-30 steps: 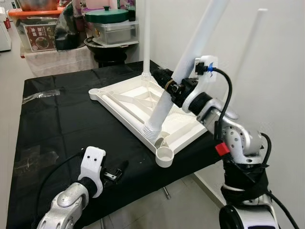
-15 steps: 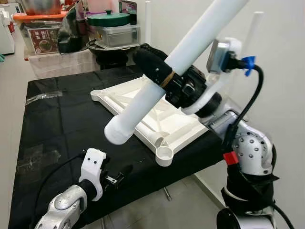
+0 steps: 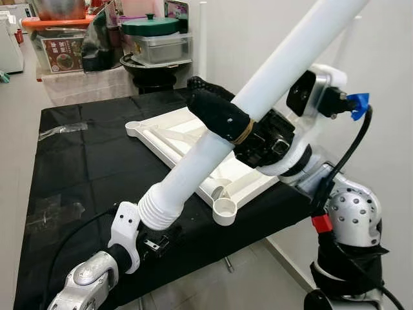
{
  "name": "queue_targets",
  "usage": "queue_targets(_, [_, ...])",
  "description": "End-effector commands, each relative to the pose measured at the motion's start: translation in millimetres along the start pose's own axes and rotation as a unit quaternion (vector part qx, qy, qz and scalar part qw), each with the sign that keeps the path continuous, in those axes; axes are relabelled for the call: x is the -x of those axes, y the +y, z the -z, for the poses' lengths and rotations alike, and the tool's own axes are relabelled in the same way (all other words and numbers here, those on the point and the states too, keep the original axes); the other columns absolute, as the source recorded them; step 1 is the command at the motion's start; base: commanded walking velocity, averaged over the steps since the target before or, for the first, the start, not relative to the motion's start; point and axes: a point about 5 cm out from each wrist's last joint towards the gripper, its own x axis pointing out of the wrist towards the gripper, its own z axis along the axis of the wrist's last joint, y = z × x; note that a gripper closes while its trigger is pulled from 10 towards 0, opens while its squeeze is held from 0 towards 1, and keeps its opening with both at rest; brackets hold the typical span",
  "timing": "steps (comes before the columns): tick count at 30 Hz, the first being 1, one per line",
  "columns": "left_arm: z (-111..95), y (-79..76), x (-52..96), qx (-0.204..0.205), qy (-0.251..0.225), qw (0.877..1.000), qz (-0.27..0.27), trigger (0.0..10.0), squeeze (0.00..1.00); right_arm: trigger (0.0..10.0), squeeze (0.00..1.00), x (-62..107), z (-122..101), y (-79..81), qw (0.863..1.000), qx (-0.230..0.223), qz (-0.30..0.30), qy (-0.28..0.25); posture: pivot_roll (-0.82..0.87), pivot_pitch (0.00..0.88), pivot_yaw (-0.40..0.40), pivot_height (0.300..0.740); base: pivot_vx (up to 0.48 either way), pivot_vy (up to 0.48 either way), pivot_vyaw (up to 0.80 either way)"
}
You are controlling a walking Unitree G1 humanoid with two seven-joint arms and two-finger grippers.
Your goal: Building children table
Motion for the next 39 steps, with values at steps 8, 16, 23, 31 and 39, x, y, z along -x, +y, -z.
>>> queue_targets(8, [-0.4, -4.6, 2.1, 0.022, 0.001, 1.000, 0.022, 10.0, 0.00, 10.0, 0.00, 7.0, 5.2, 3.3, 1.000, -0.017, -0.024, 0.007, 0.09, 0.000, -0.036, 0.740, 0.000, 0.000, 0.00])
queue_targets(16, [-19.5, -19.5, 16.9, 0.053, -0.030, 0.988, 0.140, 10.0, 0.00, 10.0, 0.00, 16.8, 19.0, -19.1, 0.994, 0.036, 0.060, 0.081, 0.09, 0.000, -0.034, 0.740, 0.000, 0.000, 0.00])
queue_targets(23, [-28.3, -21.9, 28.8, 0.037, -0.021, 0.976, 0.214, 10.0, 0.00, 10.0, 0.00, 27.9, 25.3, -28.7, 0.986, 0.057, 0.081, 0.134, 0.09, 0.000, -0.029, 0.740, 0.000, 0.000, 0.00])
queue_targets(31, [-31.8, -13.2, 41.4, 0.000, 0.017, 0.966, 0.260, 10.0, 0.00, 10.0, 0.00, 25.6, 29.2, -25.1, 0.991, 0.021, 0.039, 0.129, 0.10, 0.000, -0.030, 0.740, 0.000, 0.000, 0.00])
queue_targets(39, [-33.2, -3.7, 46.7, -0.002, 0.027, 0.966, 0.259, 10.0, 0.00, 10.0, 0.00, 21.6, 30.9, -16.4, 0.995, -0.025, -0.011, 0.099, 0.10, 0.000, -0.032, 0.740, 0.000, 0.000, 0.00])
